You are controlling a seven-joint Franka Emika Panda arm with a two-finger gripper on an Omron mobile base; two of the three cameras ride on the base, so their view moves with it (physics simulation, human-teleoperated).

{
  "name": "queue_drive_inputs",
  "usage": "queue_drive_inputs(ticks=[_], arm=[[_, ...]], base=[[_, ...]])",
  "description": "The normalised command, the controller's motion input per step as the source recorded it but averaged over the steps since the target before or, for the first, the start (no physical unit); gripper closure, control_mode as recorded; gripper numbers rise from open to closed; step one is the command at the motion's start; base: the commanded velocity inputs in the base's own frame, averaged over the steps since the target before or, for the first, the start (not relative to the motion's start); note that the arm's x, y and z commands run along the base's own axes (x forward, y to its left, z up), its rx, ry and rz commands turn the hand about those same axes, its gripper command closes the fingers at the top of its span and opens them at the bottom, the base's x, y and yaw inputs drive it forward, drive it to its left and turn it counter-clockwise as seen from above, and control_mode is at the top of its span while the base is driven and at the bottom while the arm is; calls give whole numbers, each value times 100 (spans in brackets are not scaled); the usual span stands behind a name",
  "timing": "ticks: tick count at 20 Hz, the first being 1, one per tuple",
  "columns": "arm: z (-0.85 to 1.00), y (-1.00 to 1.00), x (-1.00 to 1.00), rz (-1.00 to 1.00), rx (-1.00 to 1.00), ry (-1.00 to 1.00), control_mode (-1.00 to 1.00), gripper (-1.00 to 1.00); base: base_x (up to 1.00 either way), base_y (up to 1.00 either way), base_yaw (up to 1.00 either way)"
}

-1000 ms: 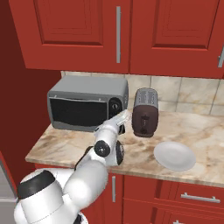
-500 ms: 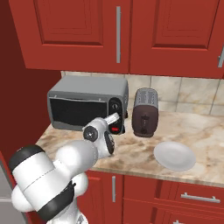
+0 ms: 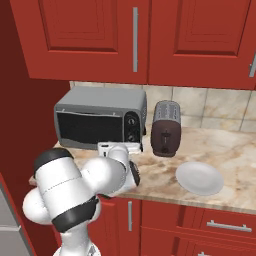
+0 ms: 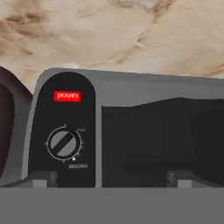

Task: Pull the toaster oven rack outwards. Pick up the baguette from the plate and place it on the toaster oven rack. Close the toaster oven door fully and set the temperature to the lowest setting.

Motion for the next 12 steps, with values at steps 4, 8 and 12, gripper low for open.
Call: queue_drive_inputs(ticks=[4, 8, 12], arm=[[66, -47, -8, 0, 8, -17, -100, -100], [62, -10, 1, 0, -7, -5, -100, -100], [40, -14, 1, -2, -11, 0, -100, -100]], base=[[0, 0, 0], [0, 0, 0], [0, 0, 0]])
